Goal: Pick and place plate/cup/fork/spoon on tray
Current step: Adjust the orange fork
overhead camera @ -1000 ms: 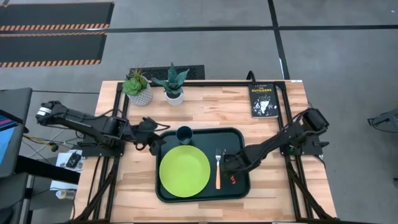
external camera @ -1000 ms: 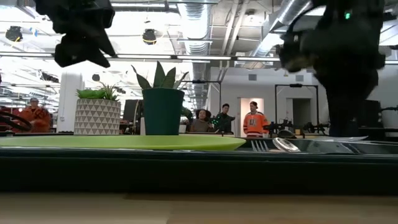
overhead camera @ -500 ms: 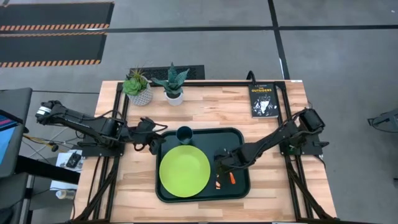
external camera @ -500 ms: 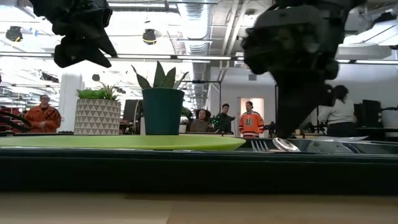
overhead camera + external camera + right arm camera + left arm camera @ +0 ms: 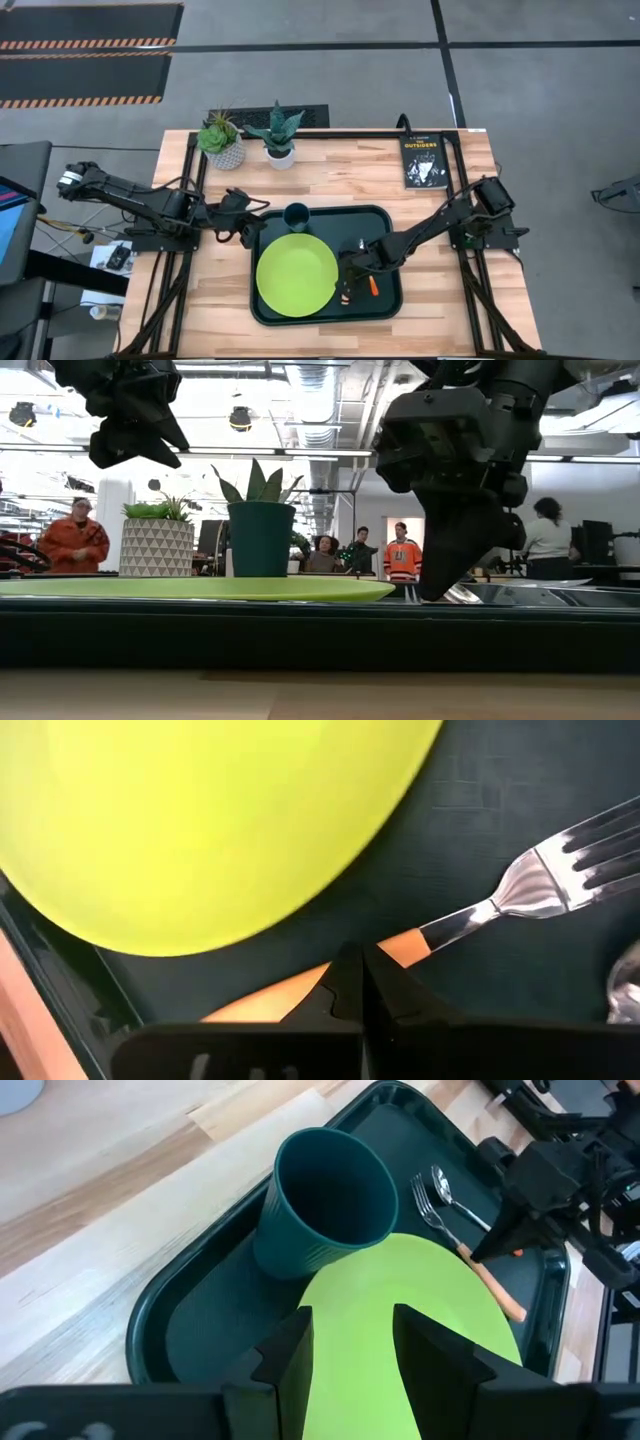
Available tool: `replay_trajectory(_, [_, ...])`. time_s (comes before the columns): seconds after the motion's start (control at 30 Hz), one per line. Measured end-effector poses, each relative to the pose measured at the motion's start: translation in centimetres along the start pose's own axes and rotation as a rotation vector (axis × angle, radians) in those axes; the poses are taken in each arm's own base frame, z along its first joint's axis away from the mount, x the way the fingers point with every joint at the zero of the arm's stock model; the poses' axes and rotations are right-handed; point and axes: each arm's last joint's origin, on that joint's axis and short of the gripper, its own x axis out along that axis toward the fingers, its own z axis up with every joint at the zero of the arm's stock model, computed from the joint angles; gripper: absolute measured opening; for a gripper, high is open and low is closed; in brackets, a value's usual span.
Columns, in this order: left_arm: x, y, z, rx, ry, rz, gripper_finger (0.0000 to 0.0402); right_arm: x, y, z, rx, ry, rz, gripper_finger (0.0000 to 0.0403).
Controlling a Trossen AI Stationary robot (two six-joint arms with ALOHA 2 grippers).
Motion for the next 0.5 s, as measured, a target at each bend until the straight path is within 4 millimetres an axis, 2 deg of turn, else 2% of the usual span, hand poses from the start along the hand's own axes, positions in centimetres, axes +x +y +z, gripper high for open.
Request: replay_trajectory(0.5, [0.0,0.04,0.06,0.009,-0.02,0.014,0.0125,-0.82,-0.7,-0.7,0.0,0.053,-0.085,0.0007])
